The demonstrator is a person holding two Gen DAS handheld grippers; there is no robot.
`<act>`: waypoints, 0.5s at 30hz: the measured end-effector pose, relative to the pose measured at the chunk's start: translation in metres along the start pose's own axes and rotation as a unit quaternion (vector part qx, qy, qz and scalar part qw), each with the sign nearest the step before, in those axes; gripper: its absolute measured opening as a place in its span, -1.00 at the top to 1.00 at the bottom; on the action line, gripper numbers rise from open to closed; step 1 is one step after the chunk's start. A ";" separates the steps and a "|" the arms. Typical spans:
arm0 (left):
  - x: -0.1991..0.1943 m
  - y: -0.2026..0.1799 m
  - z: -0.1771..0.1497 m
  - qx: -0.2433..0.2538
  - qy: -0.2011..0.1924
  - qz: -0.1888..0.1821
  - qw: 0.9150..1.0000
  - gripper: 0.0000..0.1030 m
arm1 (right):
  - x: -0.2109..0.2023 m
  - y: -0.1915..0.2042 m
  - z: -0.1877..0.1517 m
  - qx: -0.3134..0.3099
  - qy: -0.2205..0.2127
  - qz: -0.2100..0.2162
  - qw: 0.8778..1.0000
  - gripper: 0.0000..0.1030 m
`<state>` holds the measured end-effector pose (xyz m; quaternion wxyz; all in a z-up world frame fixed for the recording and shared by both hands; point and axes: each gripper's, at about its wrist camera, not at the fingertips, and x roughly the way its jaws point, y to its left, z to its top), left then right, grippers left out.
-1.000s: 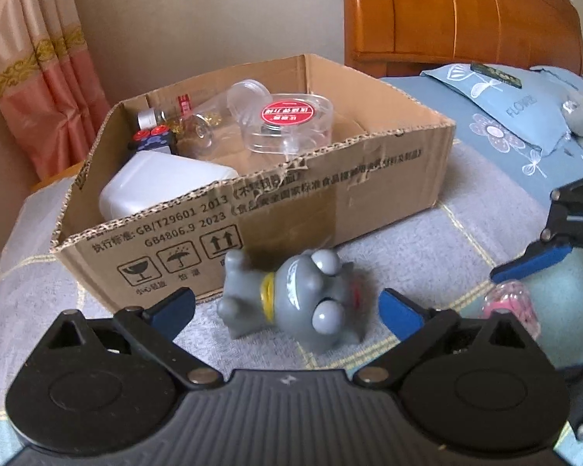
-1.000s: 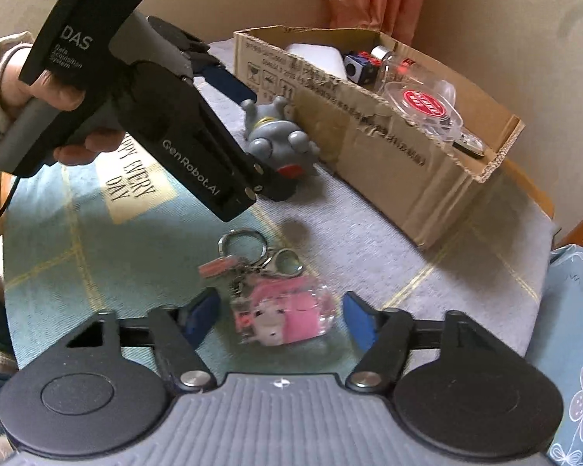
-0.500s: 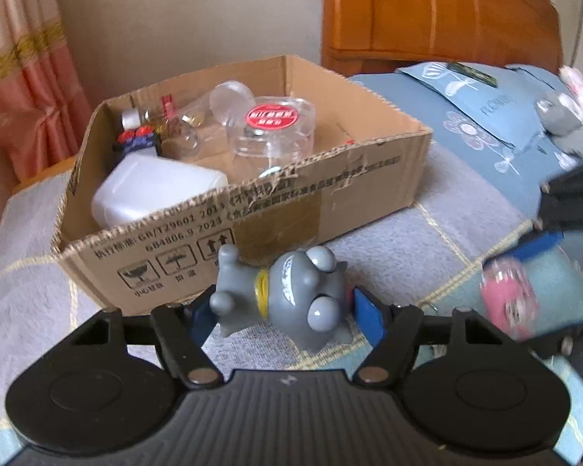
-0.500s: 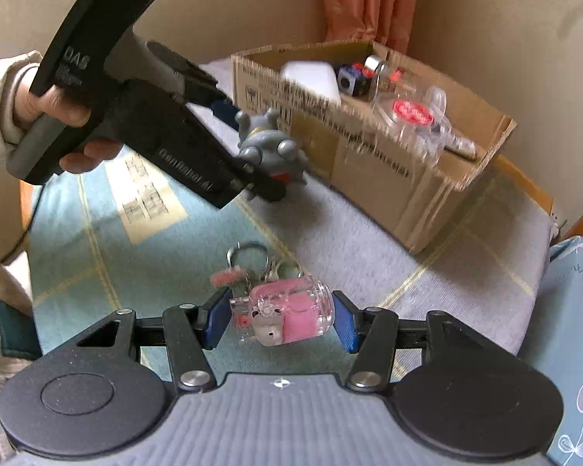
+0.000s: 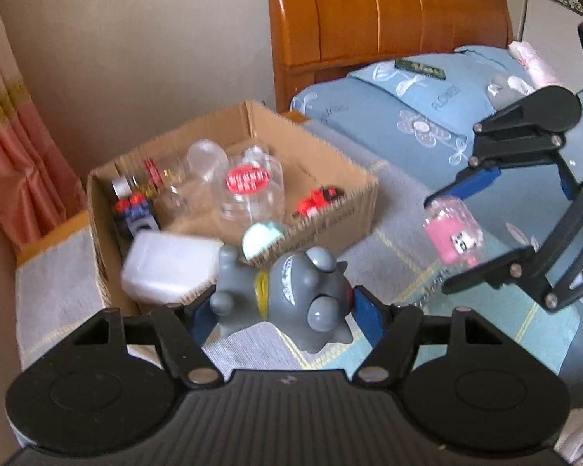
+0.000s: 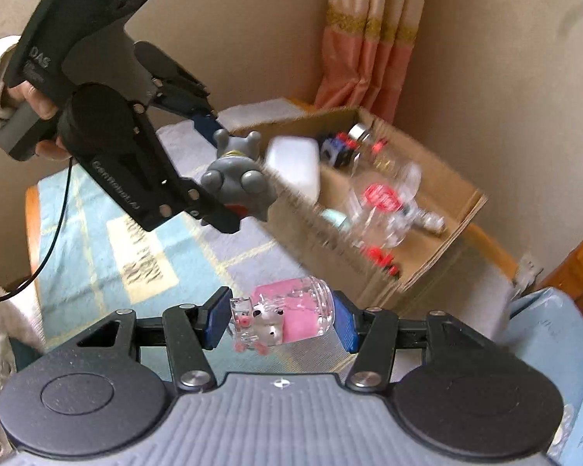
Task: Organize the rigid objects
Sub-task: 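Carry the keychain and grey figurine into the box and open both tools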
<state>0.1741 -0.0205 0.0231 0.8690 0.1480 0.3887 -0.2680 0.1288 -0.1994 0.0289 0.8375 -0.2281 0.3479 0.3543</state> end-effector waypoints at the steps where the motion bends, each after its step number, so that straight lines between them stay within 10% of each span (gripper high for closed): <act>1: -0.002 0.003 0.005 -0.001 -0.004 0.000 1.000 -0.38 | -0.002 -0.005 0.005 0.002 -0.007 -0.004 1.000 -0.16; 15: 0.037 0.050 0.070 -0.015 -0.013 0.028 0.999 -0.39 | 0.017 -0.096 0.088 0.083 -0.047 -0.062 0.994 -0.16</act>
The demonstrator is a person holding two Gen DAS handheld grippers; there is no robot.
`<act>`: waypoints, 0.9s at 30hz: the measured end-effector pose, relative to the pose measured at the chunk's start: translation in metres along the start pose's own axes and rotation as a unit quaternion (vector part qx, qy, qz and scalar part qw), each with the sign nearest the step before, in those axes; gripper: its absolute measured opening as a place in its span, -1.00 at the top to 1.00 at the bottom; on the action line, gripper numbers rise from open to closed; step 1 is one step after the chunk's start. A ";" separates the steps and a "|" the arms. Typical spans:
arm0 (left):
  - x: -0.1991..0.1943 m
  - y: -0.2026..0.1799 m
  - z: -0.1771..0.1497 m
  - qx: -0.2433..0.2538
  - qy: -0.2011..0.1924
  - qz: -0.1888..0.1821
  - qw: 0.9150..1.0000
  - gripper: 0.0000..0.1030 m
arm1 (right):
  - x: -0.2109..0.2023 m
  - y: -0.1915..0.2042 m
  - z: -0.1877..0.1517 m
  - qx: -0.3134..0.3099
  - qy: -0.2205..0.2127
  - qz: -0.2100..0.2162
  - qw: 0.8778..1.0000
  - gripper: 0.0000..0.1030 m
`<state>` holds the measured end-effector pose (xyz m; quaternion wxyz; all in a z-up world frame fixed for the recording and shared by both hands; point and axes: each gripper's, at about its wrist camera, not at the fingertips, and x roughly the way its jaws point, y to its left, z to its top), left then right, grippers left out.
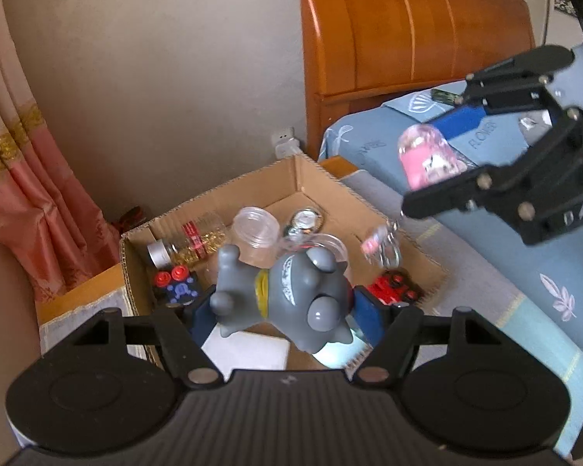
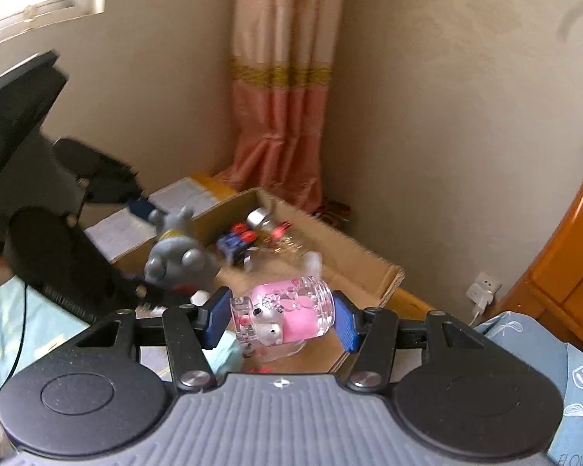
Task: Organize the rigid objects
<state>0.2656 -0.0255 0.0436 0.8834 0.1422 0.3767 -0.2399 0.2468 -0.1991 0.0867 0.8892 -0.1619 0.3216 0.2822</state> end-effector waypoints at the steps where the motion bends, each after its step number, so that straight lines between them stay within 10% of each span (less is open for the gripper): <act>1: 0.004 0.002 0.001 -0.003 0.000 0.003 1.000 -0.40 | 0.005 -0.005 0.003 0.005 0.001 -0.005 1.000 -0.16; 5: 0.018 0.015 0.001 -0.032 -0.013 0.014 0.999 -0.84 | 0.028 -0.023 0.012 0.030 0.011 -0.016 0.999 -0.16; 18: 0.001 0.020 -0.035 -0.054 -0.035 0.037 0.997 -0.94 | 0.089 -0.052 0.029 0.088 0.043 -0.056 0.994 -0.17; 27: -0.027 0.006 -0.049 -0.056 -0.076 0.084 0.992 -0.97 | 0.072 -0.039 0.029 0.140 0.044 -0.100 0.984 -0.94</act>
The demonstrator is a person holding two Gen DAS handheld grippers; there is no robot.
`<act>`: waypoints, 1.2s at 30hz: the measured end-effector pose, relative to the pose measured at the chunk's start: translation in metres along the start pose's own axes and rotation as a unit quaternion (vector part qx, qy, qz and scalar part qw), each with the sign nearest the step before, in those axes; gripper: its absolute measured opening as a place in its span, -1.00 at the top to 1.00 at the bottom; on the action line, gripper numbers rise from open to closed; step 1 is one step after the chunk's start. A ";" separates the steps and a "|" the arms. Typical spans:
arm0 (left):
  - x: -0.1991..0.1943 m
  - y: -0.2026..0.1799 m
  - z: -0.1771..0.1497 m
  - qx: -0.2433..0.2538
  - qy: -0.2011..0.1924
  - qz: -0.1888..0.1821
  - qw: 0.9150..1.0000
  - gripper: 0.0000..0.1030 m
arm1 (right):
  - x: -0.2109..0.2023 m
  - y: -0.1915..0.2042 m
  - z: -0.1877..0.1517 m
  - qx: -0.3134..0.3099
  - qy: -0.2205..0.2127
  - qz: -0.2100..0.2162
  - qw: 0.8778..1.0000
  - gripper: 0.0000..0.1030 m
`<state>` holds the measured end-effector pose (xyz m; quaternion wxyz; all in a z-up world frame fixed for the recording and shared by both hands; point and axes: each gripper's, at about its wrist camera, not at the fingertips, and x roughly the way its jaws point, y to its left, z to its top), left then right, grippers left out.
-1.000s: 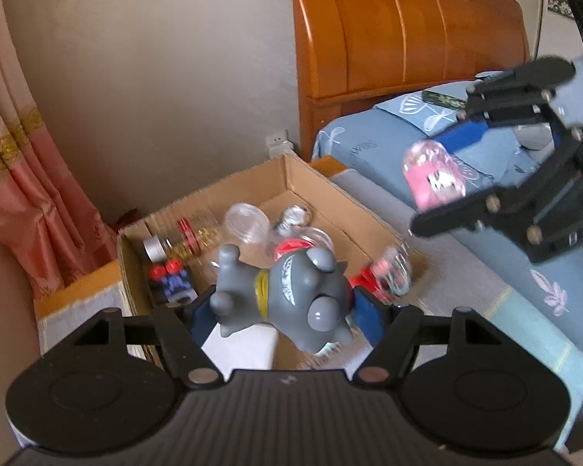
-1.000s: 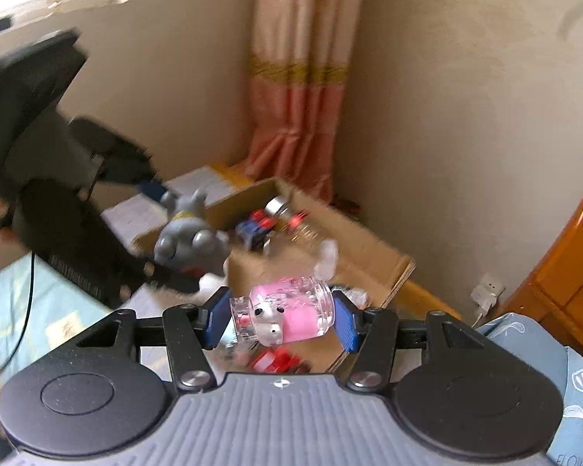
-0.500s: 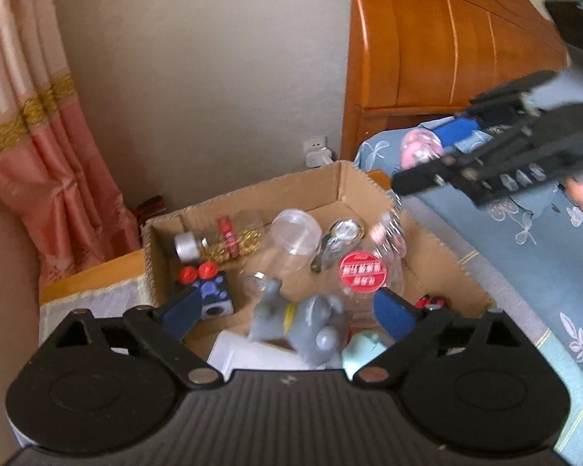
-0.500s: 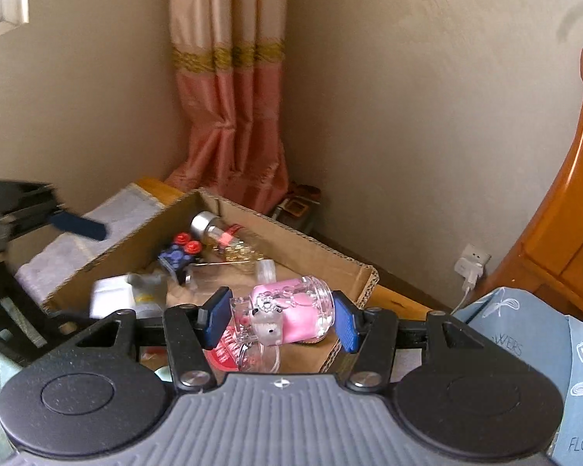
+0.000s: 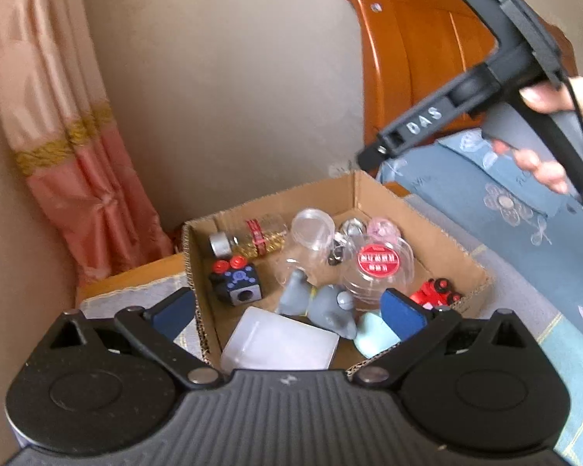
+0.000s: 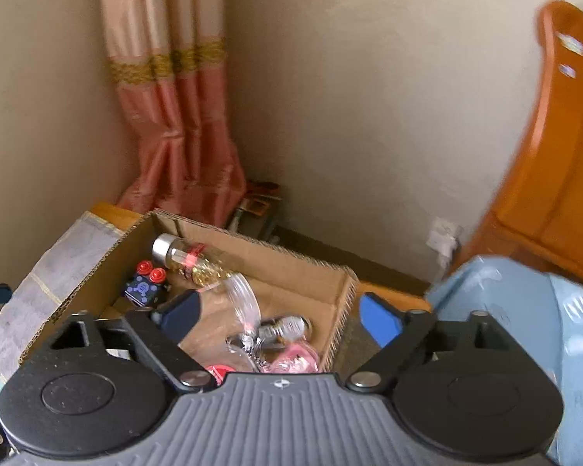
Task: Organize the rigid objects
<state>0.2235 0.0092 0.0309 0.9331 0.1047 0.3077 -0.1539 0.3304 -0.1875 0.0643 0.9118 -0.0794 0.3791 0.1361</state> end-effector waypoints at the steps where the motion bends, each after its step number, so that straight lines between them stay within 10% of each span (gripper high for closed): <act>1: -0.004 0.000 0.000 -0.007 -0.004 0.005 1.000 -0.97 | -0.006 0.002 -0.002 0.010 0.004 -0.009 1.000 -1.00; 18: -0.056 -0.021 -0.050 -0.128 0.069 0.103 0.984 -0.97 | -0.078 0.072 -0.152 0.129 0.067 -0.078 0.986 -1.00; 36: -0.090 -0.039 -0.046 -0.105 0.054 0.118 0.986 -0.97 | -0.118 0.093 -0.166 0.126 0.029 -0.104 0.986 -1.00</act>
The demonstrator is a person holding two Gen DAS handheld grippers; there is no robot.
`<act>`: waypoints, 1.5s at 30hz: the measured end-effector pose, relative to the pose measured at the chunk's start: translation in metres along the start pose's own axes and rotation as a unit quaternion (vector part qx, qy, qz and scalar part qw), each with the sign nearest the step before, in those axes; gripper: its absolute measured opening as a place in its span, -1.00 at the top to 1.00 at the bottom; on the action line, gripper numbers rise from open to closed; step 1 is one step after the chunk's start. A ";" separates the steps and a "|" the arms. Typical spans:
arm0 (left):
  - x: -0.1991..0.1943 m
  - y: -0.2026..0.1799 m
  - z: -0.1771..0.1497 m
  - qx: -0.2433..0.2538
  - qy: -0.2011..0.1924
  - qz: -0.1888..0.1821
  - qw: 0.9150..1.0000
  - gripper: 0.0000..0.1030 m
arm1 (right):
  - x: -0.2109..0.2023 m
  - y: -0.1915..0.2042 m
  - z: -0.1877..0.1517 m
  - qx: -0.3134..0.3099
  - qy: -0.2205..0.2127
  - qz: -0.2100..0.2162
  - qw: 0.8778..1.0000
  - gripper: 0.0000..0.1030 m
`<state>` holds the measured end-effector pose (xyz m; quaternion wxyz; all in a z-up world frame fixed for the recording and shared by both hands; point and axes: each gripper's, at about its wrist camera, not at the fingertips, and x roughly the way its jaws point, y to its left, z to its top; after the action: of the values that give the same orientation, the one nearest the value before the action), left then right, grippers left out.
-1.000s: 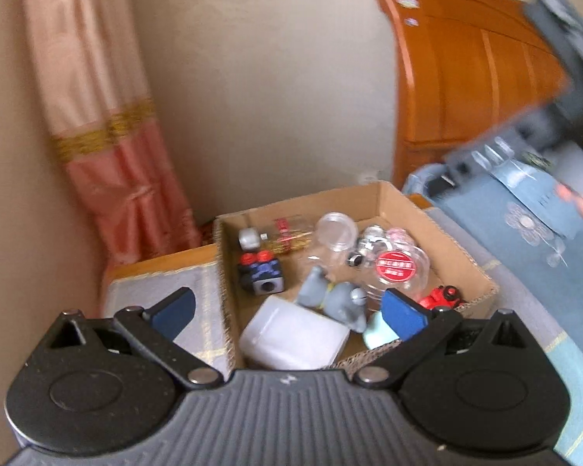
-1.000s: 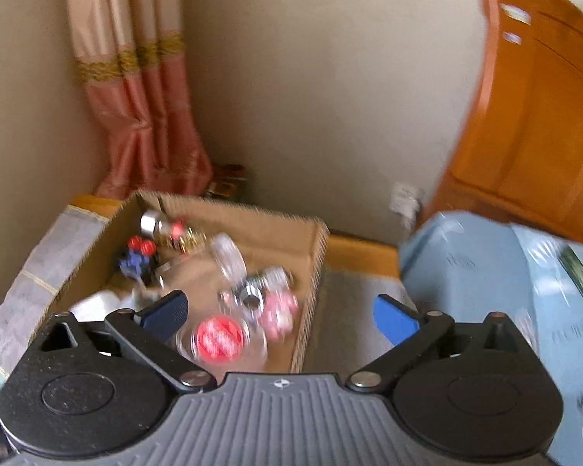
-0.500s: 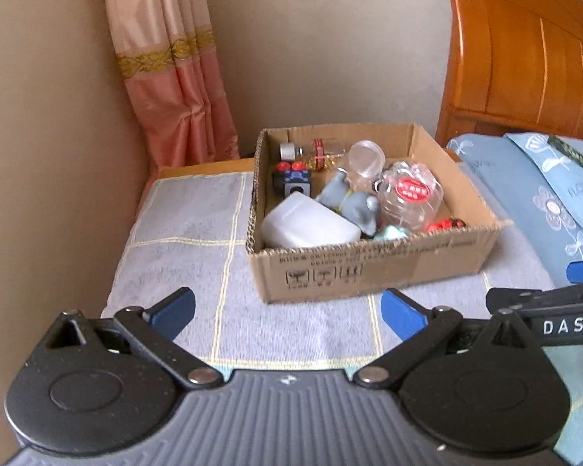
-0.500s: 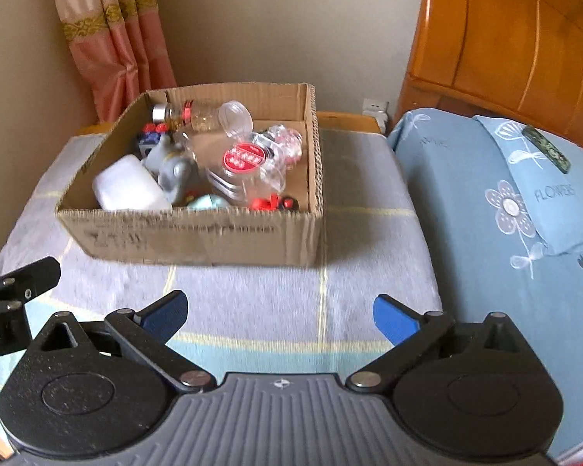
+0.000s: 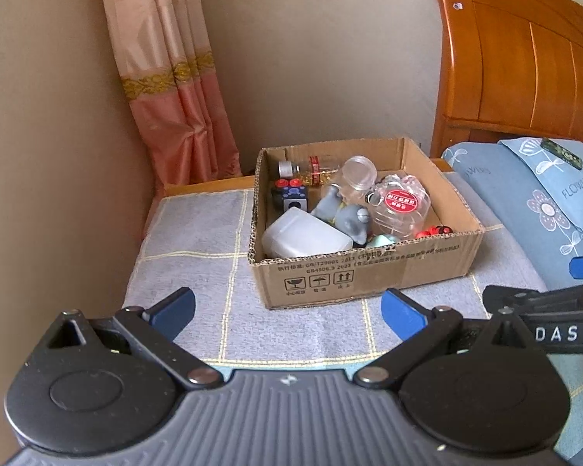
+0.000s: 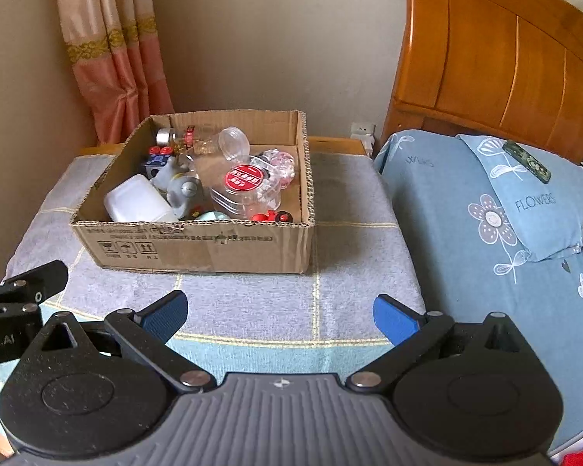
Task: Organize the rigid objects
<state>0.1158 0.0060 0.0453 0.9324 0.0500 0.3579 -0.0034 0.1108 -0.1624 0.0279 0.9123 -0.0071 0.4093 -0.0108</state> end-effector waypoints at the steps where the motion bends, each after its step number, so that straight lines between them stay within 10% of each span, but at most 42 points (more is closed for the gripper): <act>1: 0.000 0.000 0.000 0.000 0.000 0.000 1.000 -0.97 | -0.001 0.001 0.000 -0.001 -0.001 0.001 1.000 -1.00; 45: -0.013 -0.002 0.000 0.003 -0.015 0.022 1.000 -0.97 | -0.016 0.000 -0.002 0.009 -0.022 0.005 1.000 -1.00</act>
<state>0.1065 0.0033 0.0540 0.9374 0.0605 0.3427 0.0148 0.0986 -0.1619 0.0380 0.9210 0.0034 0.3894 -0.0098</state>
